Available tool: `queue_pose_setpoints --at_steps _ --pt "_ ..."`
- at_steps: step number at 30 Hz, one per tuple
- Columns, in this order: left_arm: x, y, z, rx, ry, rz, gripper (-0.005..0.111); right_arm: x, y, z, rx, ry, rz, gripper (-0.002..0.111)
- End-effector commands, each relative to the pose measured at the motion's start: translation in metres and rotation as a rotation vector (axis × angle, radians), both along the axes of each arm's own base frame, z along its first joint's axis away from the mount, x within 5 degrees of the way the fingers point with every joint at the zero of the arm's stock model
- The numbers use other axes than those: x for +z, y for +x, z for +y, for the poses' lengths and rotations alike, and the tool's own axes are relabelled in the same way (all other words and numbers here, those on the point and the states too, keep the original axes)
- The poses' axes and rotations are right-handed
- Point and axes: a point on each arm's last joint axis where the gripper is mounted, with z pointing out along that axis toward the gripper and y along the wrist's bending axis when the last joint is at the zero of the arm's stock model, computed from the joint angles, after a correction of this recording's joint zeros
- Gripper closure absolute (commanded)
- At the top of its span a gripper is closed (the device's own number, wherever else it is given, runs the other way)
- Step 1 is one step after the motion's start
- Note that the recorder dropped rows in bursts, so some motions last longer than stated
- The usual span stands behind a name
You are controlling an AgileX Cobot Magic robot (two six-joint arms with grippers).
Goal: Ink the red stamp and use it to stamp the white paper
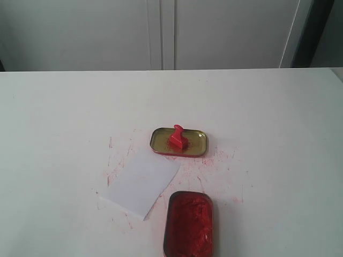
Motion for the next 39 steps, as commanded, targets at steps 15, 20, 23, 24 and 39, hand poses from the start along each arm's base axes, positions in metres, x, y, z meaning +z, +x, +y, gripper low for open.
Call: queue_pose_setpoints --at_steps 15,20,23,24,39 --pt "-0.001 0.000 0.000 0.002 -0.002 -0.003 0.107 0.001 0.000 0.000 0.000 -0.005 -0.017 0.108" --pt "-0.001 0.000 0.000 0.002 -0.002 -0.003 0.107 0.003 0.001 0.000 0.004 -0.004 -0.049 0.108" --pt "-0.001 0.000 0.000 0.002 -0.002 -0.003 0.107 0.008 0.002 0.001 0.009 -0.002 -0.103 0.108" --pt "-0.001 0.000 0.000 0.002 -0.002 -0.003 0.107 0.011 0.002 0.001 0.012 -0.001 -0.130 0.108" --pt "-0.001 0.000 0.000 0.002 -0.002 -0.003 0.107 0.046 0.000 0.005 0.052 0.013 -0.520 0.108"
